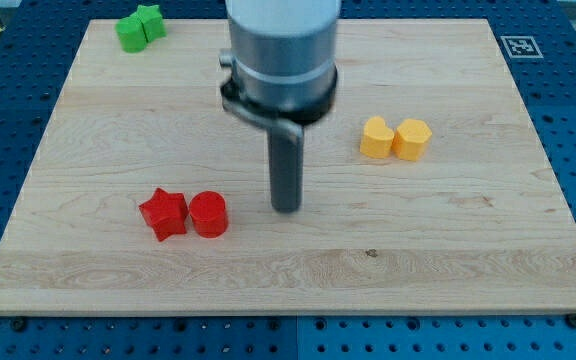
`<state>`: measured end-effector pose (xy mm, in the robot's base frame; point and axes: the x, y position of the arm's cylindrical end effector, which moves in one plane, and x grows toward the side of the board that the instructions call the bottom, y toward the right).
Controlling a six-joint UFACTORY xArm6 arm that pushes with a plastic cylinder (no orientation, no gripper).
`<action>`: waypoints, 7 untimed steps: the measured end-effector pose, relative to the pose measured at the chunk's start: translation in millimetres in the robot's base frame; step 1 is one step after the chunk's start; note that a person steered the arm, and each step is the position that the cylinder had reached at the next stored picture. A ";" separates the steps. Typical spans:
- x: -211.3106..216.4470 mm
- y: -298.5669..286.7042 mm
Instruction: Point at red circle
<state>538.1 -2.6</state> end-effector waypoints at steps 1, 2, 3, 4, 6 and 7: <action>37.3 1.7; 40.6 2.1; 41.8 1.3; 41.8 1.3; 44.7 -43.1; 18.0 -70.2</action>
